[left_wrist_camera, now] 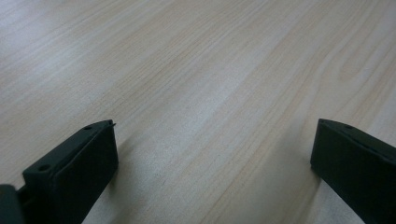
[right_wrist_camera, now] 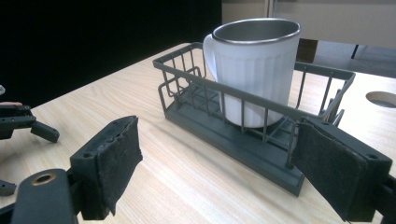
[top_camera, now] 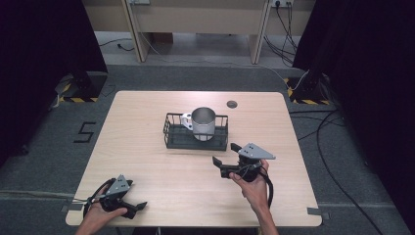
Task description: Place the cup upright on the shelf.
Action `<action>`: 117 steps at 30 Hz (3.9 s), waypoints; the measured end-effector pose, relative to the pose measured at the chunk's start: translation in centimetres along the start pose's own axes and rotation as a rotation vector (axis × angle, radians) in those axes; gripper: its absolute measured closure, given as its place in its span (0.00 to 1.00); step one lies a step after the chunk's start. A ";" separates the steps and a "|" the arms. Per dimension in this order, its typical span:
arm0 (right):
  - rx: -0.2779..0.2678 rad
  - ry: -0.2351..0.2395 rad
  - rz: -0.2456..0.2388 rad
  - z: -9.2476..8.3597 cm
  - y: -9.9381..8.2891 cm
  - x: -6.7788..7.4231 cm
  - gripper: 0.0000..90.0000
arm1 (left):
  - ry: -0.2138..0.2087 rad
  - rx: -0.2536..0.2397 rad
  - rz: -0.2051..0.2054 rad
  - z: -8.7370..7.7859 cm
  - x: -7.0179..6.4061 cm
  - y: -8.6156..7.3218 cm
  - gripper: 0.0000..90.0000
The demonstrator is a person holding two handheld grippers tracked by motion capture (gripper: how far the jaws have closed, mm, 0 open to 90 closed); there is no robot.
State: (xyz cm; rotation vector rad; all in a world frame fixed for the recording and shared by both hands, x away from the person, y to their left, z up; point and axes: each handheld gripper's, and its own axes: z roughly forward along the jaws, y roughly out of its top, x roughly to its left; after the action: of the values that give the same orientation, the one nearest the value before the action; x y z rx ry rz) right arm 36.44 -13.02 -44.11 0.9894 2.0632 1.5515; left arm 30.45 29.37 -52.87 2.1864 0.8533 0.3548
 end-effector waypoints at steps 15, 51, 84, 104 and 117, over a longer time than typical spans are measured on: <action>0.024 -0.014 -0.010 -0.9 -2.0 0.1 0.17 | 0.001 0.000 0.000 0.0 0.0 0.0 0.00; 0.053 -0.020 0.004 -2.7 -6.0 0.9 0.17 | 0.001 0.001 0.000 0.0 0.0 0.0 0.00; 0.199 -0.039 -0.046 -4.2 -9.1 2.6 0.17 | -0.001 0.000 0.001 0.0 0.0 0.0 0.00; 0.307 -0.107 -0.060 -4.8 -11.1 3.2 0.17 | -0.001 0.001 0.002 0.0 0.0 0.0 0.00; 0.281 -0.122 -0.068 -5.0 -12.3 3.3 0.16 | -0.001 0.000 0.001 0.0 0.0 0.0 0.00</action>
State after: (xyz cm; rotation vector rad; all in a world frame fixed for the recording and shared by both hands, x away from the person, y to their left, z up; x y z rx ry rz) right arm 27.04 -15.78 -53.65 1.0682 2.2421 1.1591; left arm 30.42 29.36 -52.87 2.1872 0.8519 0.3539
